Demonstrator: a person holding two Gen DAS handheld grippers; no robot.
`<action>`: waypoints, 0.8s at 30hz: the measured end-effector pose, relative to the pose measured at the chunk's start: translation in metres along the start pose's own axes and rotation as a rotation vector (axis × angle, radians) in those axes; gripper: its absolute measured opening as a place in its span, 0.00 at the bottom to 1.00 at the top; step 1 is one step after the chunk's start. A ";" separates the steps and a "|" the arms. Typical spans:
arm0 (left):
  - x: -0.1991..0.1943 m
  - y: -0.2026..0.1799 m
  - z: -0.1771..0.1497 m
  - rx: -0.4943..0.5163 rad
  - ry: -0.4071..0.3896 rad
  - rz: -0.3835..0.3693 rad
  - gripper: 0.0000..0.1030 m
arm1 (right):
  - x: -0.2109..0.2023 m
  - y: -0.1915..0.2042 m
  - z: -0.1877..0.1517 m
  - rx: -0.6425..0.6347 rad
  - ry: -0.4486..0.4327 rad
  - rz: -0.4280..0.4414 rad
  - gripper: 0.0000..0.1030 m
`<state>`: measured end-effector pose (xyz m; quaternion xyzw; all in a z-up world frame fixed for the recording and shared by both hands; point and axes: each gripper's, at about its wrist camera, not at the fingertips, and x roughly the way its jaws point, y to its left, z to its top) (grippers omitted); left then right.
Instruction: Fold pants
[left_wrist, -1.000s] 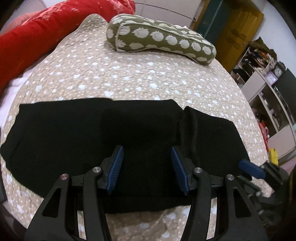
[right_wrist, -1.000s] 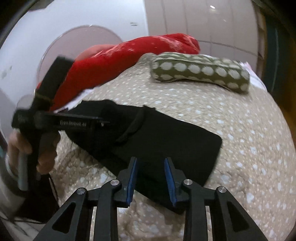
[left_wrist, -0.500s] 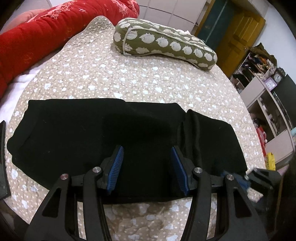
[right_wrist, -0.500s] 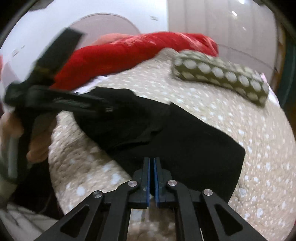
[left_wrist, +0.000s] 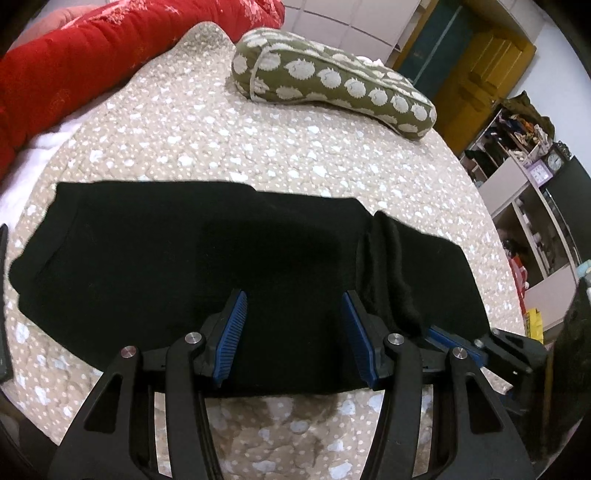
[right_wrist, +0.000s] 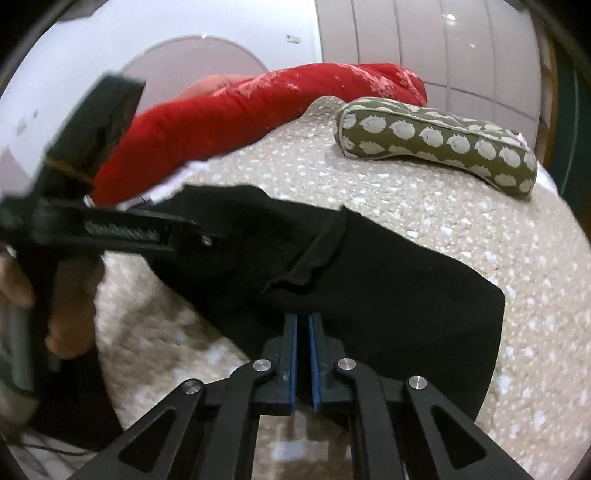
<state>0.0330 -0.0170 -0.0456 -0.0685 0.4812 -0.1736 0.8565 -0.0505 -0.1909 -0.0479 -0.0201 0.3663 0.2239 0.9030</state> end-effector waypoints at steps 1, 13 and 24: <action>-0.003 0.002 0.001 -0.007 -0.009 0.002 0.52 | -0.005 0.003 0.002 0.001 -0.017 0.015 0.05; -0.016 -0.012 0.004 -0.002 -0.040 -0.025 0.52 | -0.001 0.017 -0.002 0.053 0.030 0.083 0.07; 0.016 -0.059 -0.004 0.084 -0.006 -0.013 0.52 | -0.020 -0.070 0.012 0.258 0.019 -0.185 0.07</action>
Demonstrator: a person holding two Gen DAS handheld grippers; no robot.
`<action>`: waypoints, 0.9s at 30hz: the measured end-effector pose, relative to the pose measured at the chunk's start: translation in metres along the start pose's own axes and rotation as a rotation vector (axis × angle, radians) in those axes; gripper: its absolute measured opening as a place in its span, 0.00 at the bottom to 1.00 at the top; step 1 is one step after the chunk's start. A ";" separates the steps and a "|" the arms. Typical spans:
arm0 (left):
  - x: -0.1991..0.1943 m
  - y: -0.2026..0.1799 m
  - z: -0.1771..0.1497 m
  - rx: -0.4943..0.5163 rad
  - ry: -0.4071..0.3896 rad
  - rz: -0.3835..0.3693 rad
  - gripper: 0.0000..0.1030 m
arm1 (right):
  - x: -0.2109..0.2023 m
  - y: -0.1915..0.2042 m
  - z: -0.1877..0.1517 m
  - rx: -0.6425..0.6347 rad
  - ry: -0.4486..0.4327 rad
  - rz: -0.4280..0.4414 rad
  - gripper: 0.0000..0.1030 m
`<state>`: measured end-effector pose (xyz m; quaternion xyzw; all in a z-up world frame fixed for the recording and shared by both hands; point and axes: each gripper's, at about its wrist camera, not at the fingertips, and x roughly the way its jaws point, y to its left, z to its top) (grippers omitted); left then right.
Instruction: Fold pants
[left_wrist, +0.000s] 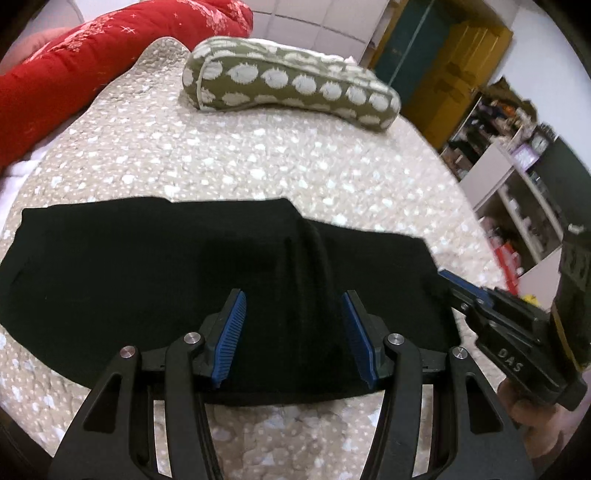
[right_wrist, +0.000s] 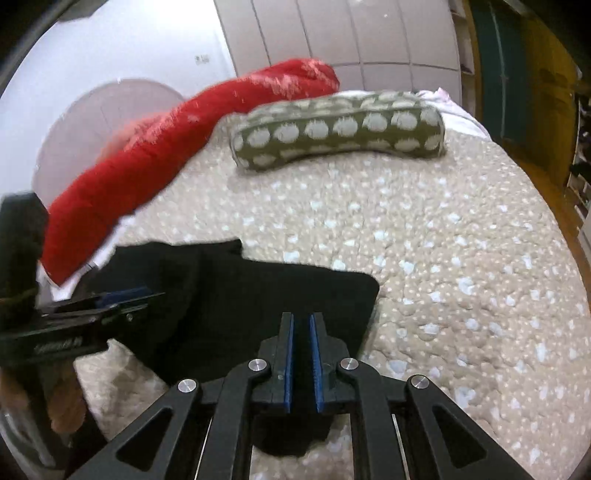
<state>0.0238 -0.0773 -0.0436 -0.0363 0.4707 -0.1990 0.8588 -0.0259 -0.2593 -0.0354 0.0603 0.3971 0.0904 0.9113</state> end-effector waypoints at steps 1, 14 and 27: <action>0.004 -0.002 -0.001 0.007 0.001 0.024 0.52 | 0.006 0.003 0.001 -0.009 0.010 -0.014 0.07; 0.026 0.002 -0.002 0.004 -0.005 0.077 0.54 | 0.012 -0.002 0.009 -0.002 0.030 0.004 0.07; 0.021 0.001 -0.005 -0.003 -0.013 0.089 0.55 | -0.004 0.029 -0.029 -0.113 0.073 -0.024 0.09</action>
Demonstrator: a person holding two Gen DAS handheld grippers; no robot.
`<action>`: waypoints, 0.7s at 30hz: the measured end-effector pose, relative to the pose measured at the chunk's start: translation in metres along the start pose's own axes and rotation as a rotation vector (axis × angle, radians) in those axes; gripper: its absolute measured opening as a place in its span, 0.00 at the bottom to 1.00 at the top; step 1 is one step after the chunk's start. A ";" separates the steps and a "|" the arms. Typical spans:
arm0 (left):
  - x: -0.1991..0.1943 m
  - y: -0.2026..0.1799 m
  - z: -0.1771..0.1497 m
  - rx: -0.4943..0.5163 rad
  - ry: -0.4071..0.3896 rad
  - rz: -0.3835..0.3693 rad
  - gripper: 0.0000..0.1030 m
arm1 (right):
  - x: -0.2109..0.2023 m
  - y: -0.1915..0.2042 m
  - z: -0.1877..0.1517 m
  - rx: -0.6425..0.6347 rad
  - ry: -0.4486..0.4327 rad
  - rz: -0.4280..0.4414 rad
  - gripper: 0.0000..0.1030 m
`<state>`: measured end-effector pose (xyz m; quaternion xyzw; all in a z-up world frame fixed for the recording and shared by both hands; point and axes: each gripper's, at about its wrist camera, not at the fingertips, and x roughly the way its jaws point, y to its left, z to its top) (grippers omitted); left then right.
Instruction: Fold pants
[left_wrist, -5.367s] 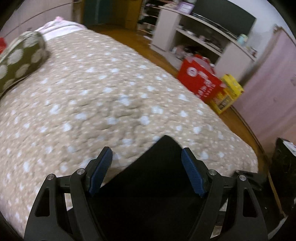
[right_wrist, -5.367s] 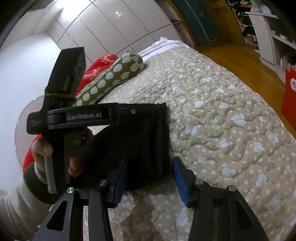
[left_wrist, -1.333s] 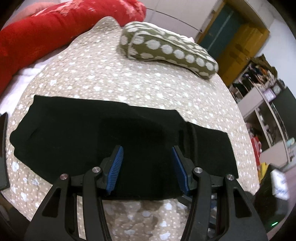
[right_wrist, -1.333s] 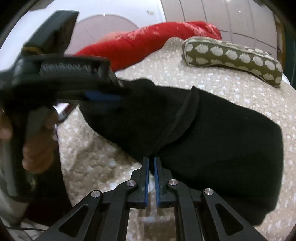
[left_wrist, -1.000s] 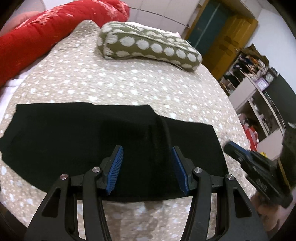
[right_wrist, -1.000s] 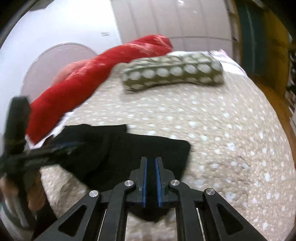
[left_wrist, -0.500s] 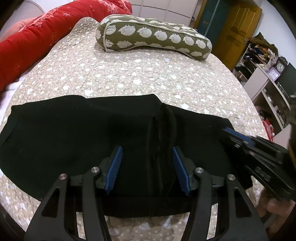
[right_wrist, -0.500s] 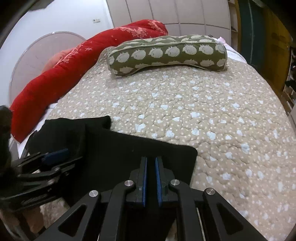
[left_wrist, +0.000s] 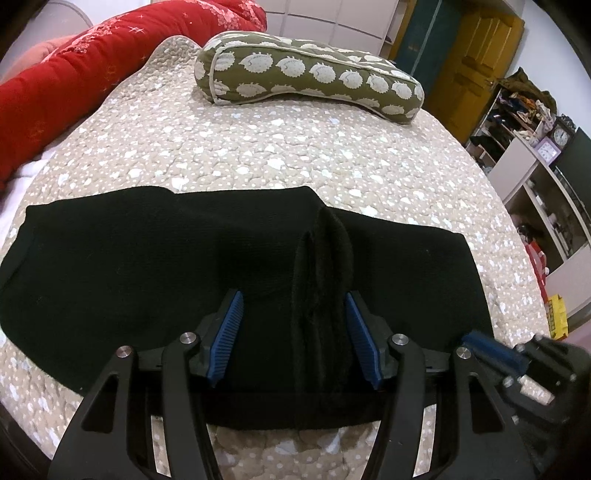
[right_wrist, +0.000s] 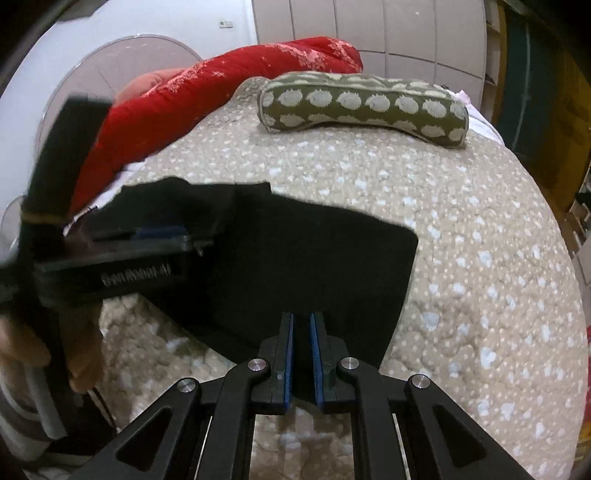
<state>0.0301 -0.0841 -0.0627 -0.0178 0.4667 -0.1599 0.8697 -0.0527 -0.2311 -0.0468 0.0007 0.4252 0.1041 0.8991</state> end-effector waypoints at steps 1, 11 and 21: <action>-0.002 0.001 0.000 -0.004 0.001 0.000 0.55 | -0.002 0.000 0.003 0.002 -0.005 0.002 0.10; -0.035 0.026 -0.003 -0.044 -0.049 0.065 0.55 | 0.015 0.012 0.041 0.056 -0.040 0.070 0.11; -0.038 0.058 -0.005 -0.128 -0.040 0.099 0.55 | 0.064 0.042 0.059 0.000 0.013 0.095 0.13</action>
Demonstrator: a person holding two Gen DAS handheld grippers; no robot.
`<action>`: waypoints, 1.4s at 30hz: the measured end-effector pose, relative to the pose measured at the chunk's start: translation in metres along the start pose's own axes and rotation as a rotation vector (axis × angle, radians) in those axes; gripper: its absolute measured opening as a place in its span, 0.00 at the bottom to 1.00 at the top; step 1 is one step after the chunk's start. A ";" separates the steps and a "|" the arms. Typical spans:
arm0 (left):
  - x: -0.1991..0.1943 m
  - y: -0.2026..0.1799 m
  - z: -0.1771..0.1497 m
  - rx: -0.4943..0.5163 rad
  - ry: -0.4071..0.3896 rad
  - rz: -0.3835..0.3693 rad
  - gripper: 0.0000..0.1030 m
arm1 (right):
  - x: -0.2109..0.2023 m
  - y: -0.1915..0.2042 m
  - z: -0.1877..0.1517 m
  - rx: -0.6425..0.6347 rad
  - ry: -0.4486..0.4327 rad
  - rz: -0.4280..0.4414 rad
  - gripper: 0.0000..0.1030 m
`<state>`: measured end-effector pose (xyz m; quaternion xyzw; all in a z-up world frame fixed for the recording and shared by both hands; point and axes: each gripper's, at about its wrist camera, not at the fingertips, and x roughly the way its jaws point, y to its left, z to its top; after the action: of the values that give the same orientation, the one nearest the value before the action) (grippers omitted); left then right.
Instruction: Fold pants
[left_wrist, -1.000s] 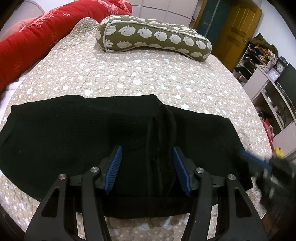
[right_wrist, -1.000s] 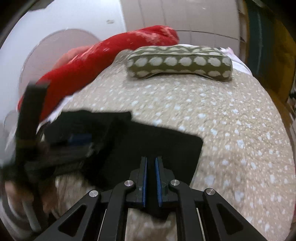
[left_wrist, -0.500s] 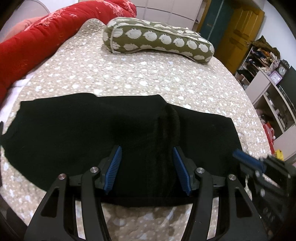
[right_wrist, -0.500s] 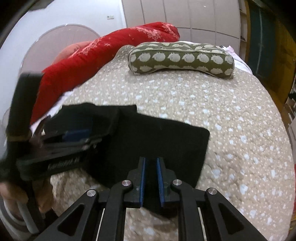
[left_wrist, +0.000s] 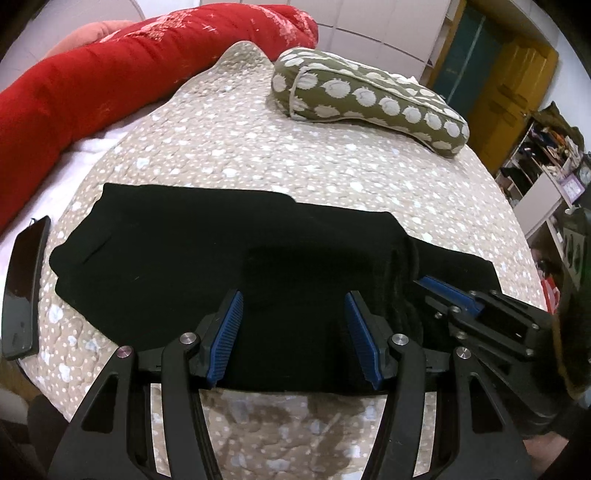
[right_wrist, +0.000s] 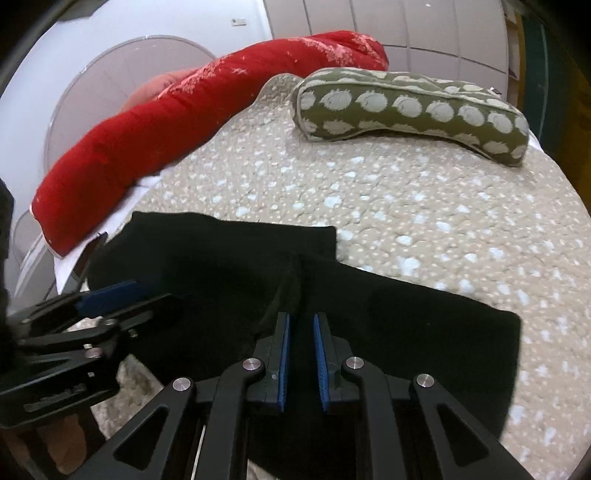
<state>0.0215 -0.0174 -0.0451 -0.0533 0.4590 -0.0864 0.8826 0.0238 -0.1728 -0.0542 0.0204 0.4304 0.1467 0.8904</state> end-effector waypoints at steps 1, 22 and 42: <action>0.001 0.001 0.000 -0.002 0.003 0.001 0.55 | 0.001 0.001 0.000 -0.005 -0.005 0.002 0.14; -0.016 0.046 -0.005 -0.153 0.007 -0.074 0.69 | -0.016 0.019 0.000 -0.076 -0.012 -0.054 0.19; -0.033 0.085 -0.018 -0.261 0.001 -0.070 0.69 | 0.005 0.026 0.001 -0.097 0.025 -0.023 0.30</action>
<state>-0.0029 0.0719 -0.0441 -0.1836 0.4646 -0.0569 0.8644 0.0210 -0.1467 -0.0534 -0.0298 0.4343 0.1574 0.8864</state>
